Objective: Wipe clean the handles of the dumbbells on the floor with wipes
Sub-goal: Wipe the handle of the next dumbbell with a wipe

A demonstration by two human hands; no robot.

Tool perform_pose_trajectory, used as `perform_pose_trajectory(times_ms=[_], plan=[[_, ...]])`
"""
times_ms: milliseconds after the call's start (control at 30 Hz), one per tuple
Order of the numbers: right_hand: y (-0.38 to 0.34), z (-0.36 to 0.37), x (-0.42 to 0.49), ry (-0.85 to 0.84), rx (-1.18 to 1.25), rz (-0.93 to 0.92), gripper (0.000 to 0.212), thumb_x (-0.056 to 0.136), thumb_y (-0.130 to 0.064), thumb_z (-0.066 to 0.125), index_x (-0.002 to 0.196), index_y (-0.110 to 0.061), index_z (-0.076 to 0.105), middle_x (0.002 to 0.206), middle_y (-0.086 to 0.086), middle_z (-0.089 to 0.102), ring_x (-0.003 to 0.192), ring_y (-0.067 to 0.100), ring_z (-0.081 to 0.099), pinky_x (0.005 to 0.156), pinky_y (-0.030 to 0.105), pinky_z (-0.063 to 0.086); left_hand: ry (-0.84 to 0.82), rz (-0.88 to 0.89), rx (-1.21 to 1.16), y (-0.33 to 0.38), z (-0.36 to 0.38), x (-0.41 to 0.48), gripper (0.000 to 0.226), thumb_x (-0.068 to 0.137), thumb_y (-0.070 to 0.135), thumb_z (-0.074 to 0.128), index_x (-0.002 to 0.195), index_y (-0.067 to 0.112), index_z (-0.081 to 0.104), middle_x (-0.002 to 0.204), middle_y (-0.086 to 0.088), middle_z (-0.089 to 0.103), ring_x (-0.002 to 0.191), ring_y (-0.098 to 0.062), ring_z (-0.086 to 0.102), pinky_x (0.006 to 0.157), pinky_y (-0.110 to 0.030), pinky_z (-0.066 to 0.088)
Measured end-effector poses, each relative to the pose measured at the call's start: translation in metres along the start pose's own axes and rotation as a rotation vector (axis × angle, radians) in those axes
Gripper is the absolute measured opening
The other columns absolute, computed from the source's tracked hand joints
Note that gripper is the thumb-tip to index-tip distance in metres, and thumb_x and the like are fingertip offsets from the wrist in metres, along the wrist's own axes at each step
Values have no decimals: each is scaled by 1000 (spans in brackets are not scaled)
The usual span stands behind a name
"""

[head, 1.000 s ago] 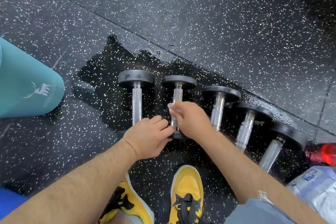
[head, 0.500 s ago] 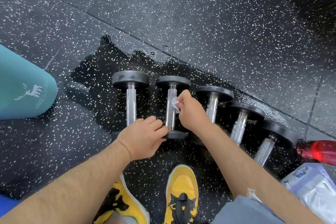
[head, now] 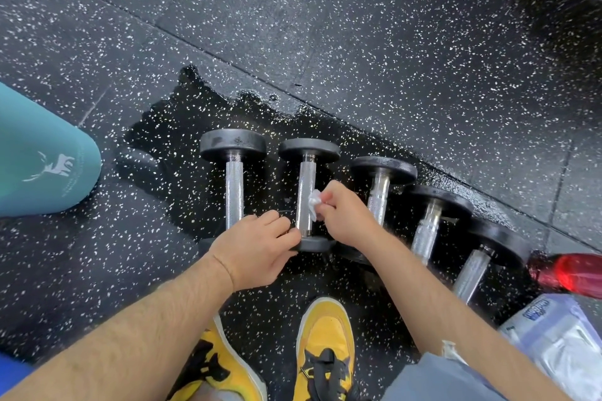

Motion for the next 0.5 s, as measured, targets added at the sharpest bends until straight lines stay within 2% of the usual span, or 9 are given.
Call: perform_pose_trajectory(times_ms=[100,233,333,400,500], plan=[[-2,-1,-2,-24,-110,-58,5,102,-28,51,97,-28,52,92,-8,64,83,11,59,69,31,48,2,0,10,-1,0,1,22,94,35,52,104,18,61,87,3,52,75,-18,45,53,-31,44],[-30,-18,2,136,-130,-212,9,102,-33,51,104,-25,55,81,-6,64,68,9,56,63,31,48,10,2,8,1,-1,0,21,93,35,53,103,18,60,87,3,52,76,-19,46,54,-30,43],[-42,-6,-1,115,-235,-282,12,100,-31,50,108,-26,59,74,-12,56,65,5,50,61,30,42,-1,-1,13,1,0,0,22,93,35,51,102,17,61,87,2,53,77,-20,48,55,-30,41],[-48,2,-5,60,-301,-315,17,99,-28,50,111,-27,62,75,-15,53,66,3,48,60,29,40,-11,-7,24,0,1,0,22,92,35,50,101,17,60,86,1,53,77,-20,48,54,-30,41],[-64,-3,1,116,-414,-385,20,97,-21,49,107,-24,67,84,-7,62,74,15,56,66,36,52,-13,-14,24,-1,0,2,22,92,34,50,101,17,60,86,1,53,76,-20,48,54,-31,42]])
Point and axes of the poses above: each hand's wrist, its own x-axis towards the middle knuckle, its own z-axis out of the palm, y = z × x, the point moved 9 cm from there along x, towards the middle knuckle
